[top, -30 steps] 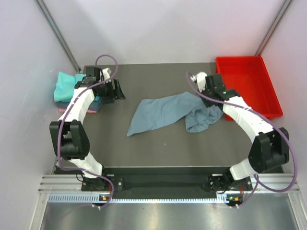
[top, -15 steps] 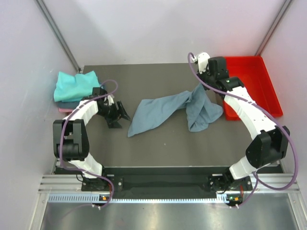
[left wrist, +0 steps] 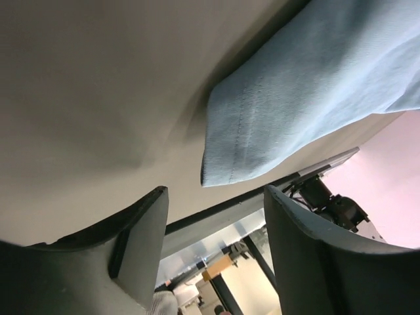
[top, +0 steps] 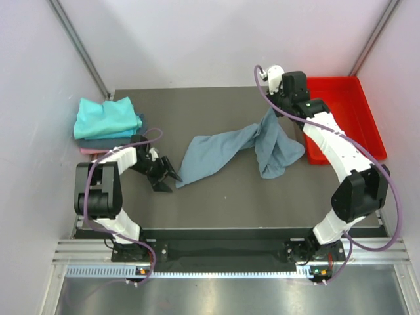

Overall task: Fold and stack the t-shirts
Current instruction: Flatten the tshirt out

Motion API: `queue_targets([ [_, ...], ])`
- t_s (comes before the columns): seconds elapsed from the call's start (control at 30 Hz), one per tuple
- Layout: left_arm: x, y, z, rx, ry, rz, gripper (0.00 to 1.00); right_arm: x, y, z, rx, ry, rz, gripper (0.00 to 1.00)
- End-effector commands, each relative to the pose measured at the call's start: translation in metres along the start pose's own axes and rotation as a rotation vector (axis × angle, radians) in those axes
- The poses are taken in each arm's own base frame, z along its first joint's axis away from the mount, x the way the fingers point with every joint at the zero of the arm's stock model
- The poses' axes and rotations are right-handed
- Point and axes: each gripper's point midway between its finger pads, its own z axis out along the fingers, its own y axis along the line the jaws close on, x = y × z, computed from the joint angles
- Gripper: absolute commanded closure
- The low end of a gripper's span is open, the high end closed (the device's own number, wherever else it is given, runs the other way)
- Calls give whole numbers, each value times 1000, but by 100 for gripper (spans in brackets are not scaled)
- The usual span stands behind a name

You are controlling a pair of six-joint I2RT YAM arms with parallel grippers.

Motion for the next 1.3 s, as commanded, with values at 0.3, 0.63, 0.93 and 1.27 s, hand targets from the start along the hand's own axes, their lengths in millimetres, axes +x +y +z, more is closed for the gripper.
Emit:
queue_targets([
  [0.3,-20,-21,14,99,15,-13,58,-39,-17,-1,47,-112,29,100],
  [0.63,-49,-62,-18,170,-120,155,100,-47,-26,-6,84,-136,21,100],
  [0.93,-128,-173,-184,285,-574,606,100,-101,-69,-74,219,-297,-20,100],
  [1.27,-92,-244,-290,386,-741,951,100,-138,-89,-204,268,-536,-3,100],
])
